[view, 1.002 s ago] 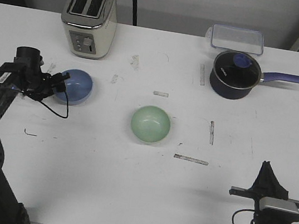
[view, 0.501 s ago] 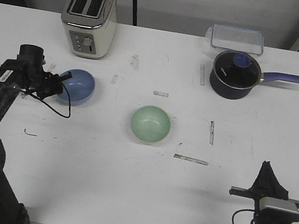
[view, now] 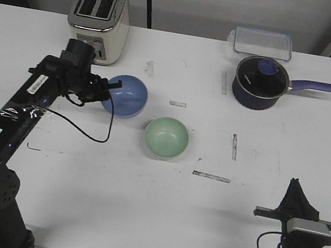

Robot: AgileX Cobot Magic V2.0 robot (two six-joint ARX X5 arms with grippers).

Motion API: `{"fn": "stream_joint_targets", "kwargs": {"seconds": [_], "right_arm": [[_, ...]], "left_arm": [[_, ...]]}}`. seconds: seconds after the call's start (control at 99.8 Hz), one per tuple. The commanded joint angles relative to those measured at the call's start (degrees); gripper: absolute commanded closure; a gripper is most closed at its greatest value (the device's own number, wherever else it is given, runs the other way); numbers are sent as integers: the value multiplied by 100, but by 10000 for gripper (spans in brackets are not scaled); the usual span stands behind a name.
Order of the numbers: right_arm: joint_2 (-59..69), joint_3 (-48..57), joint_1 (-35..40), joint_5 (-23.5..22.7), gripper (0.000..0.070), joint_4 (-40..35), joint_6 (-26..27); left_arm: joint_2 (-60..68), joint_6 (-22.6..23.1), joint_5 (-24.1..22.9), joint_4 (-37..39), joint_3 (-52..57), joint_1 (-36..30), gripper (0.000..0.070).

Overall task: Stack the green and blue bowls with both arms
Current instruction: 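Carry the blue bowl with the left gripper over the green bowl, then lower the blue bowl into the green bowl and open the left gripper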

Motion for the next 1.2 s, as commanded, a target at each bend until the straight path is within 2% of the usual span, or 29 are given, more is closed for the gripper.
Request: {"fn": "stream_joint_targets", "kwargs": {"seconds": [0.0,0.18,0.401,0.721,1.192], "right_arm": [[-9,9,0,0,691,66,15],[-9,9,0,0,691,66,13],[-9,9,0,0,691,66,13],[-9,9,0,0,691,66,13],[-9,9,0,0,691,66,15]], "left_arm": [[37,22,13,-42,160,-302,699],[37,2,13,-17,160,-1115,699],[57,2,11,188,160,-1711,699],[339,2,9,380,157,-1969,699],[614,33,-39,437,157,-1980,699]]}}
